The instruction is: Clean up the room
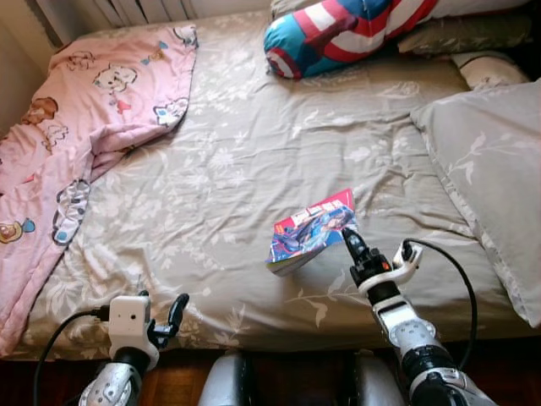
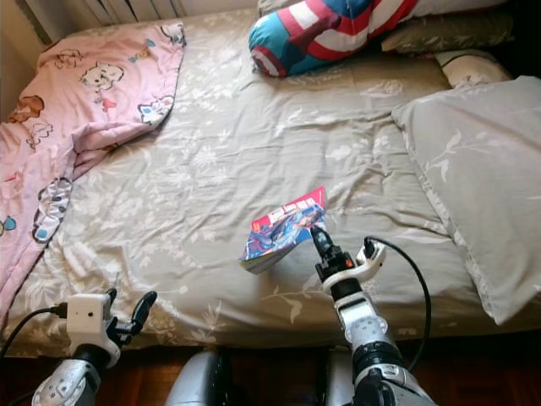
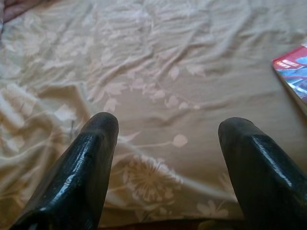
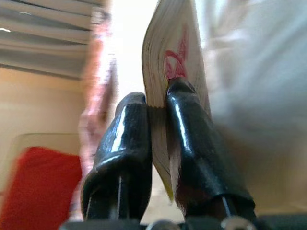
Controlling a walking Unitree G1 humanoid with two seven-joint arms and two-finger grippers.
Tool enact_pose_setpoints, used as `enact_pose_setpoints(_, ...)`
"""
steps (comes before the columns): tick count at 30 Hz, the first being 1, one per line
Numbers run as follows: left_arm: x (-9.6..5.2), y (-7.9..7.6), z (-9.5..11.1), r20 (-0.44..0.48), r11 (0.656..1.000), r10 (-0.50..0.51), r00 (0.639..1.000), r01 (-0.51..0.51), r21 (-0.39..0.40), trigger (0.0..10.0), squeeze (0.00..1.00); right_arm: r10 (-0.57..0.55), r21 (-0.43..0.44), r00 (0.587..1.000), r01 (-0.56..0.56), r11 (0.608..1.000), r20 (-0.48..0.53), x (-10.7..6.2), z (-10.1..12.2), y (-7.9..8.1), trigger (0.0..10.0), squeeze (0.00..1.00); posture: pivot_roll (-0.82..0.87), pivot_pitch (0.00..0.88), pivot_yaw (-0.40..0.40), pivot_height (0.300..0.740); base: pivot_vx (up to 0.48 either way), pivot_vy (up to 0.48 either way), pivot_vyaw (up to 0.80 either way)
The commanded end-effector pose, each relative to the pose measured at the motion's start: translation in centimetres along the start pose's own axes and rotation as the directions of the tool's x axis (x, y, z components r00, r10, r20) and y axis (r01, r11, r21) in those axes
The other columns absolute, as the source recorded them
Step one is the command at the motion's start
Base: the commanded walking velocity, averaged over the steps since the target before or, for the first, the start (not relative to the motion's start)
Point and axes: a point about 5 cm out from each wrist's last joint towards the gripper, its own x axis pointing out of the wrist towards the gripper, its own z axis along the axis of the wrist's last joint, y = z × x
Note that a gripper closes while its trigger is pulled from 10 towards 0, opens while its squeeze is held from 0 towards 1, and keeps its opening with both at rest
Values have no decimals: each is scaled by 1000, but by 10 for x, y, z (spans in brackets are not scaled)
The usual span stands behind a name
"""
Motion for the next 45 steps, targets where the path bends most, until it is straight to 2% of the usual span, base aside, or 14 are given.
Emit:
enact_pose_setpoints(1, -6, 4, -4, -32, 1000, 5, 999, -5, 7, 10000, 0, -117, -52, 993, 116, 992, -25, -11, -8, -16, 10000, 0, 102, 273, 124, 637, 0, 0, 0)
enact_pose_setpoints(2, -6, 4, -4, -32, 1000, 5, 999, -5, 7, 10000, 0, -117, -52, 993, 116, 992, -25, -11, -8, -16, 10000, 0, 102, 273, 124, 637, 0, 0, 0)
enact_pose_setpoints(3, -9, 3, -5, -42, 1000, 6, 999, -5, 10, 10000, 0, -240, -81, 971, 239, 968, 2, -19, -4, -29, 10000, 0, 101, 280, 124, 637, 0, 0, 0)
enact_pose_setpoints(4, -9, 3, -6, -47, 1000, 6, 999, -5, 10, 10000, 0, -272, -86, 962, 273, 958, 25, -21, -1, -31, 10000, 0, 103, 284, 124, 637, 0, 0, 0)
enact_pose_setpoints(8, -13, 1, -8, -59, 1000, 5, 998, -5, 7, 10000, 0, -360, -62, 928, 367, 928, 100, -25, 6, -38, 10000, 0, 101, 297, 128, 637, 0, 0, 0)
enact_pose_setpoints(10, -14, 0, -9, -65, 1000, 2, 998, -2, 7, 10000, 0, -438, -39, 888, 447, 894, 139, -29, 9, -44, 10000, 0, 105, 302, 129, 637, 0, 0, 0)
enact_pose_setpoints(12, -15, -1, -9, -67, 1000, -1, 998, 2, 6, 10000, 0, -495, -29, 856, 504, 863, 149, -33, 10, -49, 10000, 0, 107, 305, 131, 637, 0, 0, 0)
enact_pose_setpoints(14, -16, -1, -8, -67, 1000, -3, 998, 3, 6, 10000, 0, -511, -21, 848, 519, 855, 143, -34, 8, -50, 10000, 0, 115, 318, 133, 637, 0, 0, 0)
enact_pose_setpoints(22, -19, -1, -6, -76, 1000, -3, 997, 4, 4, 10000, 0, -520, -89, 850, 526, 846, 81, -30, 3, -47, 10000, 0, 119, 339, 130, 637, 0, 0, 0)
enact_pose_setpoints(26, -22, -2, -6, -83, 1000, 1, 997, -1, -1, 10000, 0, -448, -158, 894, 443, 883, -1, -21, 4, -39, 10000, 0, 122, 349, 127, 637, 0, 0, 0)
enact_pose_setpoints(32, -25, -3, -8, -91, 1000, 2, 996, -3, -3, 10000, 0, -398, -239, 916, 375, 896, -53, -17, 9, -35, 10000, 0, 123, 356, 124, 637, 0, 0, 0)
enact_pose_setpoints(44, -25, -4, -8, -98, 1000, 6, 995, -7, -7, 10000, 0, -416, -311, 906, 375, 873, -75, -21, 19, -39, 10000, 0, 119, 369, 122, 637, 0, 0, 0)
enact_pose_setpoints(45, -25, -4, -8, -98, 1000, 7, 995, -8, -8, 10000, 0, -415, -314, 907, 375, 872, -71, -21, 20, -39, 10000, 133, 119, 369, 122, 637, 0, 0, 0)
